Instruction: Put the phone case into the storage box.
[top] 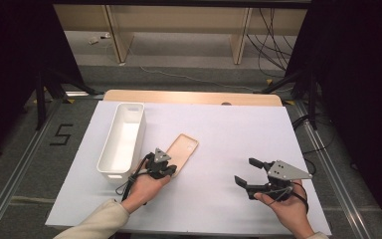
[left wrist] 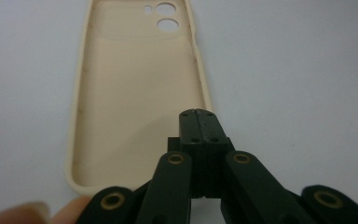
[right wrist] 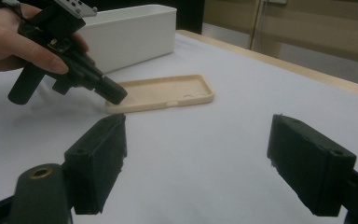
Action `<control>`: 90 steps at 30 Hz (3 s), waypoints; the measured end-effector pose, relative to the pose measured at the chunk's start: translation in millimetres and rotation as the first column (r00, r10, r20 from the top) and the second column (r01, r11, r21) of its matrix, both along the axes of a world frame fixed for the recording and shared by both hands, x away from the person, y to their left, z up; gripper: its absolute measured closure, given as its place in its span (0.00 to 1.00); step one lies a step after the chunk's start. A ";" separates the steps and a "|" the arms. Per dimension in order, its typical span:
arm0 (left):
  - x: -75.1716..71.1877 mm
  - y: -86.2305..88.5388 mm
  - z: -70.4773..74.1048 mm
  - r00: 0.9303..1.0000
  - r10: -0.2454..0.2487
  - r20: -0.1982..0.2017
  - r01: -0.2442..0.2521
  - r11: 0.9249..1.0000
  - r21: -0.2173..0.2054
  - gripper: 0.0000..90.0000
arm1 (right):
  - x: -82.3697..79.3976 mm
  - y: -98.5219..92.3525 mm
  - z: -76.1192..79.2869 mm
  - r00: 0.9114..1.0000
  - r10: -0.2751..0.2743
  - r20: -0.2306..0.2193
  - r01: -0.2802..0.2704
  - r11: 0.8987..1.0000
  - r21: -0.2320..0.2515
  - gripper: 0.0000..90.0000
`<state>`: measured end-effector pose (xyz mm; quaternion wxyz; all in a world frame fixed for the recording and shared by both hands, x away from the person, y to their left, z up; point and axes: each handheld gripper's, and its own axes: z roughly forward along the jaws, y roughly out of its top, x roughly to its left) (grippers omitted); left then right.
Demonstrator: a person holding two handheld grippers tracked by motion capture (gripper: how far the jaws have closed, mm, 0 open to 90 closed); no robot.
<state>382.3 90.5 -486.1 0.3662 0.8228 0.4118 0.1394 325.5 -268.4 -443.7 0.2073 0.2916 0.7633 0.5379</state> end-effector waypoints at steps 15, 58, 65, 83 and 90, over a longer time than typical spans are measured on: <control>5.4 -4.2 6.3 0.997 0.063 -0.054 -0.063 0.998 -0.002 1.00 | -0.1 0.1 0.1 1.000 0.003 0.002 -0.003 1.000 0.000 0.23; 15.5 -16.8 8.7 0.985 0.023 -0.172 -0.015 0.999 0.047 1.00 | 0.4 2.4 -2.4 1.000 0.020 -0.023 -0.020 0.999 0.026 0.23; 16.9 -18.6 8.3 0.984 0.020 -0.178 -0.013 0.999 0.036 1.00 | 1.7 1.7 -2.5 1.000 0.018 0.006 -0.018 1.000 0.017 0.23; 21.2 -23.8 7.1 0.983 0.018 -0.183 -0.017 1.000 0.009 1.00 | 1.1 0.7 -1.8 1.000 0.016 -0.006 -0.016 1.000 -0.002 0.23; 21.3 -24.4 6.9 0.984 0.015 -0.177 -0.013 1.000 0.012 1.00 | 1.2 0.7 -1.9 1.000 0.016 -0.005 -0.016 1.000 -0.004 0.23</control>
